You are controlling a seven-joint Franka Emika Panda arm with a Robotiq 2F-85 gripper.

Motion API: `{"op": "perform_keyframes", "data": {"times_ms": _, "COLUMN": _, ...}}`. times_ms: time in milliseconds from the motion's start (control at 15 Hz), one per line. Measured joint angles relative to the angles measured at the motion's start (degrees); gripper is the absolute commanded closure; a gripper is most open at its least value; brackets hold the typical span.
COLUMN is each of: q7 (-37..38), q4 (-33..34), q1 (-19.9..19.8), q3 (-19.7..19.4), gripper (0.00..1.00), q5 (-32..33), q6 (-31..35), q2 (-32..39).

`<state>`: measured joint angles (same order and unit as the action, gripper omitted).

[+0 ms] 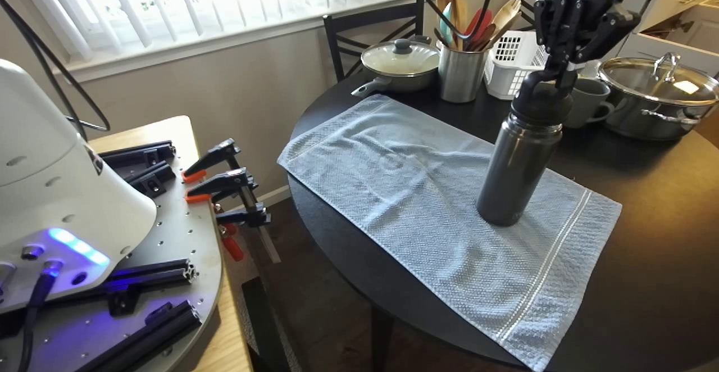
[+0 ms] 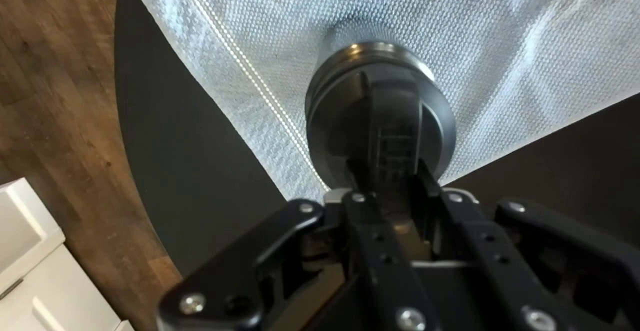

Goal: Put the lid onto the water bottle

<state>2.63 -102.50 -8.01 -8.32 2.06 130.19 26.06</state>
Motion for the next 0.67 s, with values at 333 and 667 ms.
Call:
{"op": "perform_keyframes", "data": {"times_ms": 333, "q7": 0.0, "q4": 2.6, "q1": 0.0, "q3": 0.0, "gripper": 0.94, "q5": -0.1, "q6": -4.7, "q2": 1.2}}
{"op": "perform_keyframes", "data": {"times_ms": 667, "q7": 0.0, "q4": 3.6, "q1": 0.0, "q3": -0.1, "gripper": 0.94, "q5": -0.1, "q6": -4.8, "q2": 1.5}}
